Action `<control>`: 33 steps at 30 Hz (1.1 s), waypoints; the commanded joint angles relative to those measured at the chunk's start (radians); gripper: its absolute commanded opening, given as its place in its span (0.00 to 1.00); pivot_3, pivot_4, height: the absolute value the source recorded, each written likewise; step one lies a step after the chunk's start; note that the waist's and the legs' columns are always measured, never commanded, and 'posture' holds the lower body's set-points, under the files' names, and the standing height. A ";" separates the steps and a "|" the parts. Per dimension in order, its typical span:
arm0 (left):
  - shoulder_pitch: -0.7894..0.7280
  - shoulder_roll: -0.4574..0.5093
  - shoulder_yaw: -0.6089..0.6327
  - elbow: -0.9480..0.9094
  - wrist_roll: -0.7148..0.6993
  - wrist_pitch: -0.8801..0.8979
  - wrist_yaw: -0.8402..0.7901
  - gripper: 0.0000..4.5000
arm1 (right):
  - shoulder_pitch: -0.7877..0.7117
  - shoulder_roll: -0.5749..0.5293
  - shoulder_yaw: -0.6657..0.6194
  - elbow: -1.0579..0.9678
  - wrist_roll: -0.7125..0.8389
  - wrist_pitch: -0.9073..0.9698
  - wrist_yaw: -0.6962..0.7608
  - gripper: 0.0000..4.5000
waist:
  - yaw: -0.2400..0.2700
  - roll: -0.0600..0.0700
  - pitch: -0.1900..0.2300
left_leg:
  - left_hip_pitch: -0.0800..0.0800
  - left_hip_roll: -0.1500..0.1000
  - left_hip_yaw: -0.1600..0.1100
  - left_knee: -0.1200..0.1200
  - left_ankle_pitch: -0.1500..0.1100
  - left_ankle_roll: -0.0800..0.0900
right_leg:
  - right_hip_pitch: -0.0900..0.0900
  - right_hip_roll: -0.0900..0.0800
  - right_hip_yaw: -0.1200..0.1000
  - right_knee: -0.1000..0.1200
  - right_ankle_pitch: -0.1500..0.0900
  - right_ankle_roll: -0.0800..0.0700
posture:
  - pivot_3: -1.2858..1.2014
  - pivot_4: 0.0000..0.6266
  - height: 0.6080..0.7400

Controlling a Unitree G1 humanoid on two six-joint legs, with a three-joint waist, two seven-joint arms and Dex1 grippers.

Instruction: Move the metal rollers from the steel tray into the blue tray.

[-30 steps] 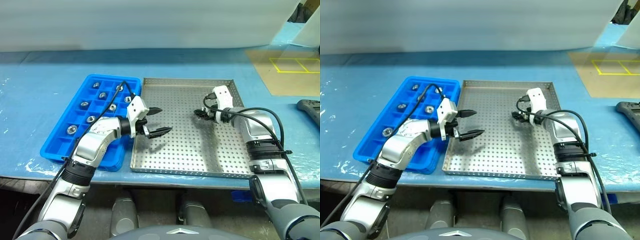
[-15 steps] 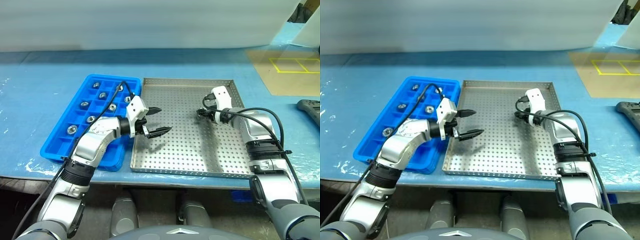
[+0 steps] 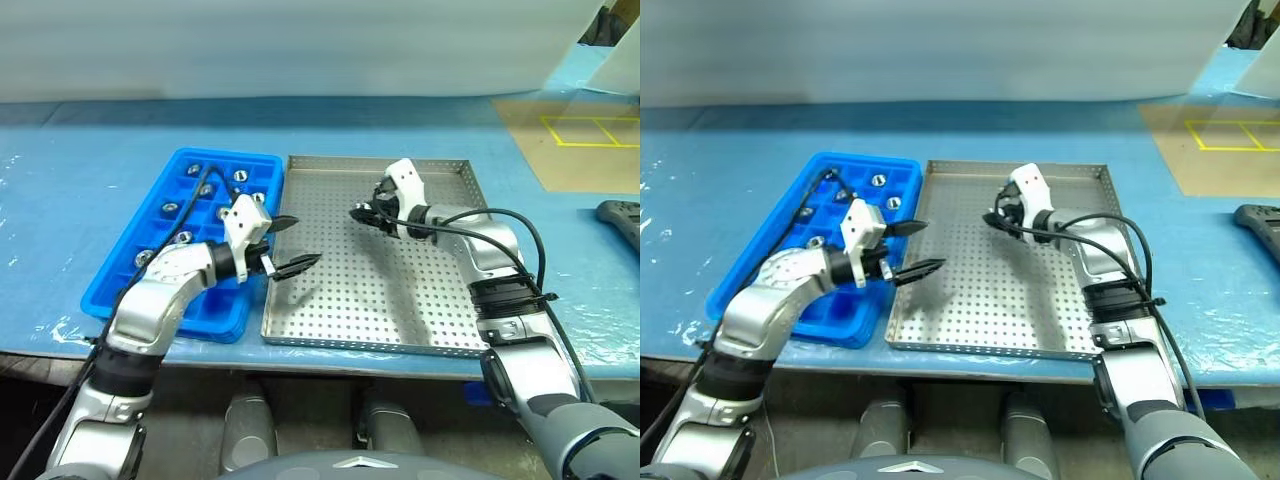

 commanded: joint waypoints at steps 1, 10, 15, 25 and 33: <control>0.056 0.027 0.067 -0.126 -0.043 0.031 0.035 1.00 | -0.048 0.019 0.022 -0.015 0.039 -0.053 0.072 0.36 | 0.010 0.000 0.000 | 0.000 0.000 0.000 0.000 0.000 0.000 | 0.000 0.000 0.000 0.000 0.000 0.000 | 0.60 0.24 1.00; 0.326 0.051 0.191 -0.373 -0.098 0.072 0.147 1.00 | -0.114 0.085 0.101 0.023 0.065 -0.136 0.241 0.36 | 0.054 0.000 0.000 | -0.001 0.000 -0.001 -0.002 -0.002 0.003 | -0.001 0.000 -0.001 -0.001 0.000 0.000 | 0.68 0.24 1.00; 0.466 0.034 0.235 -0.473 -0.112 0.059 0.206 1.00 | -0.122 0.110 0.140 0.008 0.087 -0.134 0.327 0.36 | 0.091 0.000 0.000 | -0.003 0.000 -0.002 -0.004 -0.002 0.003 | -0.002 -0.001 -0.001 -0.003 -0.001 0.000 | 0.70 0.24 1.00; 0.732 -0.002 0.257 -0.566 -0.074 -0.051 0.255 1.00 | -0.073 0.127 0.251 -0.113 0.109 -0.080 0.402 0.36 | 0.155 0.000 0.000 | -0.004 0.001 -0.003 -0.010 -0.002 0.003 | -0.003 0.000 0.002 -0.007 -0.005 0.007 | 0.72 0.24 1.00; 0.811 -0.013 0.254 -0.565 -0.060 -0.102 0.274 1.00 | -0.047 0.127 0.355 -0.153 0.072 -0.070 0.396 0.36 | 0.196 0.000 0.000 | -0.001 0.000 -0.003 -0.015 -0.002 0.003 | -0.002 0.000 0.003 -0.008 -0.005 0.008 | 0.73 0.24 1.00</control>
